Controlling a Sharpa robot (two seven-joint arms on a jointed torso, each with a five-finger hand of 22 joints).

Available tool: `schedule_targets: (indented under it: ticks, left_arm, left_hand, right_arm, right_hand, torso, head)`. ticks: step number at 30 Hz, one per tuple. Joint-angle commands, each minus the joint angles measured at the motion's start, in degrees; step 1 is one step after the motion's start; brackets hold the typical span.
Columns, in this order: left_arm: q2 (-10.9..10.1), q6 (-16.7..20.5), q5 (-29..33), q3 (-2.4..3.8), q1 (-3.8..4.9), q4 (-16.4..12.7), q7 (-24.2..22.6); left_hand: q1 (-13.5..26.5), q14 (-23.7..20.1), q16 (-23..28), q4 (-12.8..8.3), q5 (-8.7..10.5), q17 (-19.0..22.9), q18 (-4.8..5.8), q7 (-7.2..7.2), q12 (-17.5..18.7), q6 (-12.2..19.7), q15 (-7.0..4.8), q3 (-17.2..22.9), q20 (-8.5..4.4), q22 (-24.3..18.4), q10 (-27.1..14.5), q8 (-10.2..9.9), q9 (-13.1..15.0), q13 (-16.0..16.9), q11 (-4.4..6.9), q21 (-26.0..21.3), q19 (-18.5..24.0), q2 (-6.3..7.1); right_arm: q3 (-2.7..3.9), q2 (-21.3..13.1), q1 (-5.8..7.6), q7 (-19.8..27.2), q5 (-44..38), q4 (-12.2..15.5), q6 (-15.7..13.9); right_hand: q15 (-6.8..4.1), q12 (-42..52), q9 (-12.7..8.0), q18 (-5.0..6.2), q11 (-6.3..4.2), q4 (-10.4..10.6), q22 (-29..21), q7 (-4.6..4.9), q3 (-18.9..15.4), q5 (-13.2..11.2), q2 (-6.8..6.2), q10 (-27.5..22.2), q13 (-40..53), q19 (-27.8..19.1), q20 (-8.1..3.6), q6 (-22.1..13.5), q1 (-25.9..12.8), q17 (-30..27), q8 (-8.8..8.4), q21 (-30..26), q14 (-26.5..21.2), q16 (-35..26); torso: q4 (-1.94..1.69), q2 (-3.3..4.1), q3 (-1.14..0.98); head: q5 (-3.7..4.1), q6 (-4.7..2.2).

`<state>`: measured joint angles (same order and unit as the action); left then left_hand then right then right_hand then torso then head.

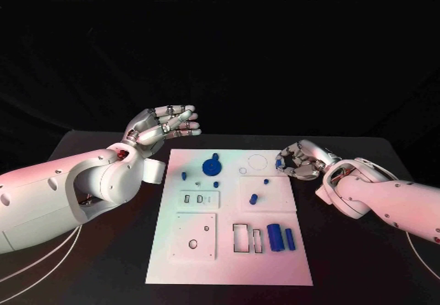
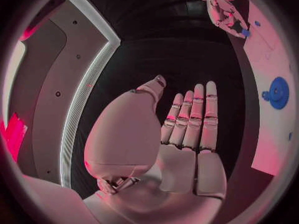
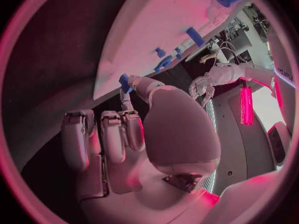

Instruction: Assemble the parts on the task board

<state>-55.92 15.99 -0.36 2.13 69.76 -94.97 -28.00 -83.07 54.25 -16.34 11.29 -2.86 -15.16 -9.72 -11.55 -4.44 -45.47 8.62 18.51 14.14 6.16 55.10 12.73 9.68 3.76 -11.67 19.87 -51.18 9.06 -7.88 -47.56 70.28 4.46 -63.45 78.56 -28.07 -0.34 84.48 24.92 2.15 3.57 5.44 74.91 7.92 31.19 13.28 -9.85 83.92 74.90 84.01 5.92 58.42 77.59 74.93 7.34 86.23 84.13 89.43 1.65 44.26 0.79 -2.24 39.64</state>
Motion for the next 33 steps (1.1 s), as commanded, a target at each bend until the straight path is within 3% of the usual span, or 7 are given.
schedule_targets:
  ticks: [1,8,12,16,18,23,33]
  left_arm:
    - [0.02,-0.38,-0.05,0.04,0.05,0.07,-0.43]
    - [0.19,-0.40,-0.02,0.04,0.04,0.83,-0.41]
    - [0.56,-0.36,0.03,0.04,0.04,1.57,-0.39]
    - [0.99,-0.30,0.10,0.03,0.05,2.28,-0.33]
    - [1.27,-0.26,0.12,0.02,0.05,2.66,-0.29]
    - [1.82,-0.19,0.14,0.02,0.05,3.14,-0.20]
    - [2.49,-0.11,0.14,0.01,0.06,3.49,-0.04]
  left_hand:
    - [-0.09,-0.42,0.38,-0.18,-0.01,-0.05,-0.68,-3.65,0.30,0.33,0.13,-0.18,0.17,-0.08,0.23,-0.18,-0.01,0.06,-0.12,-0.36,0.06,0.09]
    - [-0.09,-0.42,0.38,-0.18,-0.01,-0.05,-0.68,-3.65,0.30,0.33,0.13,-0.18,0.17,-0.08,0.23,-0.18,-0.01,0.06,-0.12,-0.36,0.06,0.09]
    - [-0.18,-0.45,0.44,-0.26,-0.01,-0.08,-0.68,-3.67,0.32,0.33,0.15,-0.15,0.18,-0.11,0.22,-0.19,-0.01,0.06,-0.13,-0.39,0.07,0.04]
    - [-0.18,-0.45,0.44,-0.26,-0.01,-0.08,-0.68,-3.67,0.32,0.33,0.15,-0.15,0.18,-0.11,0.22,-0.19,-0.01,0.06,-0.13,-0.39,0.07,0.04]
    - [-0.14,-0.49,0.49,-0.26,-0.01,-0.10,-0.68,-3.69,0.32,0.31,0.17,-0.17,0.19,-0.13,0.24,-0.19,-0.01,0.06,-0.14,-0.41,0.09,0.02]
    - [-0.13,-0.50,0.50,-0.25,-0.01,-0.10,-0.68,-3.69,0.33,0.31,0.17,-0.18,0.20,-0.13,0.25,-0.19,-0.01,0.06,-0.14,-0.41,0.10,0.01]
    - [0.01,-0.62,0.60,-0.19,-0.01,-0.12,-0.66,-3.71,0.32,0.28,0.21,-0.22,0.23,-0.17,0.30,-0.18,0.00,0.07,-0.16,-0.46,0.15,-0.03]
  right_arm:
    - [0.12,-0.43,0.17,-2.39,-0.59,2.32,-3.69]
    - [0.35,-0.10,1.96,-8.70,-0.27,8.21,-3.37]
    - [0.37,1.88,2.73,-12.26,-0.39,10.31,-2.62]
    - [0.34,5.05,3.00,-15.14,-2.80,11.80,-2.12]
    - [0.30,7.09,3.00,-16.67,-5.31,12.51,-1.89]
    - [0.13,10.64,2.69,-18.91,-8.30,13.39,-0.93]
    - [-0.34,15.69,0.64,-21.32,-12.66,12.41,1.08]
  right_hand:
    - [-0.38,0.17,0.25,-0.95,-0.50,-0.16,11.94,-0.13,0.42,0.37,0.23,1.93,9.32,2.89,-0.34,0.45,-0.46,14.34,0.57,0.16,5.70,0.33]
    - [-0.47,-0.06,0.44,-0.89,-0.59,-0.50,11.80,-0.21,0.82,1.01,0.03,1.77,9.11,2.73,-0.44,0.48,-1.55,14.01,0.88,-0.03,5.62,0.23]
    - [-0.50,-0.04,0.51,-0.92,-0.61,-0.50,11.87,-0.25,0.85,1.08,-0.02,1.79,9.13,2.80,-0.46,0.54,-1.97,13.96,1.00,0.03,5.61,0.21]
    - [-0.57,-0.11,0.66,-0.96,-0.72,-0.48,12.01,-0.37,0.95,1.55,-0.02,1.77,9.08,2.93,-0.52,0.63,-2.78,13.98,1.26,0.17,5.62,0.22]
    - [-0.67,-0.15,0.80,-0.95,-0.82,-0.73,11.99,-0.47,1.18,2.73,-0.12,1.77,9.05,2.91,-0.62,0.56,-3.36,13.84,1.48,0.13,5.59,0.17]
    - [-0.69,-0.21,0.82,-0.96,-0.84,-0.78,12.01,-0.50,1.23,2.83,-0.11,1.73,8.99,2.93,-0.63,0.58,-3.38,13.87,1.52,0.15,5.59,0.18]
    - [-0.71,-0.22,0.86,-0.93,-0.86,-0.86,11.95,-0.52,1.25,2.93,-0.15,1.73,8.98,2.86,-0.64,0.60,-3.45,13.69,1.58,0.07,5.55,0.13]
  torso:
    - [0.05,-0.19,0.14]
    - [0.03,-0.51,0.22]
    - [-0.11,-0.86,0.44]
    - [-0.32,-1.02,0.45]
    - [-0.51,-1.08,0.45]
    - [-0.82,-1.09,0.58]
    - [-0.64,-1.04,0.47]
  head:
    - [-0.08,0.18]
    - [-0.42,0.43]
    - [-0.60,0.69]
    - [-1.18,1.35]
    - [-1.28,1.83]
    - [-1.42,2.13]
    - [-2.51,2.55]
